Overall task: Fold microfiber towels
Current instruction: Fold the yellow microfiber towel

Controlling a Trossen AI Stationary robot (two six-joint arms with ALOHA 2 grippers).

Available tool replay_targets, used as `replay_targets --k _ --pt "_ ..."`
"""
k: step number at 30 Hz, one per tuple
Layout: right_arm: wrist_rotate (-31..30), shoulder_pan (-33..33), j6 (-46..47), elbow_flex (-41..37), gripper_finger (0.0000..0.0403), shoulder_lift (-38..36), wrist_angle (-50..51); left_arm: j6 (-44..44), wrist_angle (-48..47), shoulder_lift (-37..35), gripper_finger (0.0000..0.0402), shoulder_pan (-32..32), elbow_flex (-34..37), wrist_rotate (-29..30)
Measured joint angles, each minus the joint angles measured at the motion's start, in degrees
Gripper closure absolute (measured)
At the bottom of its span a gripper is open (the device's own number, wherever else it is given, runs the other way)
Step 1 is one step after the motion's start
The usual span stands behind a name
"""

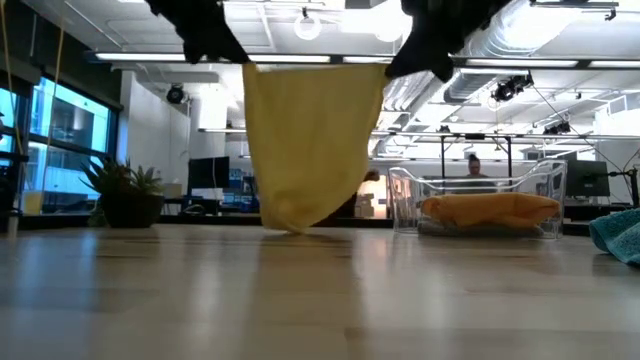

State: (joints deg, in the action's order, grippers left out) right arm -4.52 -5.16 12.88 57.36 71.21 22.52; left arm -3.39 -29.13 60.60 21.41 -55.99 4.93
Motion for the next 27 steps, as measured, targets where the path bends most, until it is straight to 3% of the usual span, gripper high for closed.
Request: replay_targets --k 6,13,27 --pt "0.63 -2.2 1.12 1.4 0.0403 -2.64 -1.17 6.32 -8.63 -1.71 0.0401 0.39 -7.25 0.63" --pt "0.97 -3.9 -0.49 7.05 0.0403 -2.61 -0.68 13.62 -14.37 -1.75 0.0402 0.39 -14.76 6.5" --pt "0.95 -9.16 -4.76 9.75 0.0403 -2.12 4.66 17.26 -20.67 -0.52 0.0401 1.44 -14.44 16.33"
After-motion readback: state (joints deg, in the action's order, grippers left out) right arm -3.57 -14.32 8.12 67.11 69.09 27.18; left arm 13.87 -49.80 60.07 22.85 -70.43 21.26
